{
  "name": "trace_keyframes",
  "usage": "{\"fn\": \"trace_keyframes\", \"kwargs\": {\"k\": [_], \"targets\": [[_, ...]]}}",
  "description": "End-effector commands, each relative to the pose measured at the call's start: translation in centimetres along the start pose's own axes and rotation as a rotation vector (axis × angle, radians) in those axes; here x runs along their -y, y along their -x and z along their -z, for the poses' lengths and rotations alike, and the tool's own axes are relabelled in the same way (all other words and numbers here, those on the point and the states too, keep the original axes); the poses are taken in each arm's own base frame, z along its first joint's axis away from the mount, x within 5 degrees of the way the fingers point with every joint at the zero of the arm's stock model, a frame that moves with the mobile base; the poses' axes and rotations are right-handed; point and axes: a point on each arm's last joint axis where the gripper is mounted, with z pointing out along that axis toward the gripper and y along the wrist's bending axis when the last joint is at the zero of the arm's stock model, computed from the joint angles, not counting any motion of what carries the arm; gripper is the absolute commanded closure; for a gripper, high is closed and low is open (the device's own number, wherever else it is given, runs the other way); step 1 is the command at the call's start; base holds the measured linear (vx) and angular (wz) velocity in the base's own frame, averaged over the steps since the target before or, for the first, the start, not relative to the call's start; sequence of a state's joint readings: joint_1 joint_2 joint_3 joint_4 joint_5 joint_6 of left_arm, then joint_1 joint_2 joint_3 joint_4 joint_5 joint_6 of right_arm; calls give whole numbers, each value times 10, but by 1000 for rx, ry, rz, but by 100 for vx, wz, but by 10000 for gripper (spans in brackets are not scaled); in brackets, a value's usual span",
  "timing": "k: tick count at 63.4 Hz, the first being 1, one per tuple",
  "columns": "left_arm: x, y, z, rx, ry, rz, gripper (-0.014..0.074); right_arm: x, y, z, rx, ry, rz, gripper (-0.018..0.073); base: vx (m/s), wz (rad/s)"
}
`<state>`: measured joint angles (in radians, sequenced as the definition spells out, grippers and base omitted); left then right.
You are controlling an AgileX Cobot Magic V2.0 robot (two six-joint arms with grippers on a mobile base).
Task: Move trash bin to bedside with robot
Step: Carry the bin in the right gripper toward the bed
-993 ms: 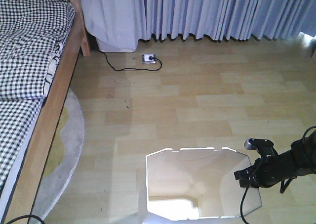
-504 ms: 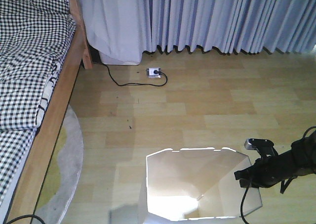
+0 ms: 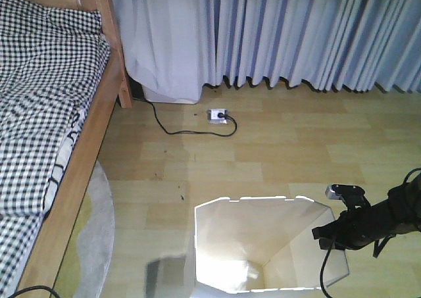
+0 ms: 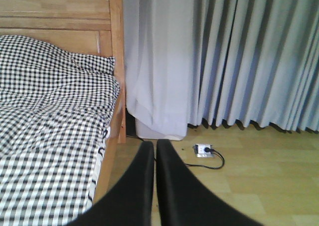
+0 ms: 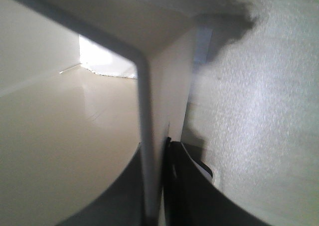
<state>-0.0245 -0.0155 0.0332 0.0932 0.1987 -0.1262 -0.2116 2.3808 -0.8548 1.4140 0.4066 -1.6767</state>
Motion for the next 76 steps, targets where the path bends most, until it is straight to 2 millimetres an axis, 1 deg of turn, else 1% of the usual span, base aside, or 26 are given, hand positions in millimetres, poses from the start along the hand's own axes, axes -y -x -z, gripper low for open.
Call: {"fn": "trace_keyframes", "kwargs": {"k": [1,76], "targets": [[1,-1,-1,67,-10,2,602,-20,17,20,94,177,1,566,31,9],[1,-1,-1,67,-10,2,602,-20,17,20,94,177,1,566,32,1]]}}
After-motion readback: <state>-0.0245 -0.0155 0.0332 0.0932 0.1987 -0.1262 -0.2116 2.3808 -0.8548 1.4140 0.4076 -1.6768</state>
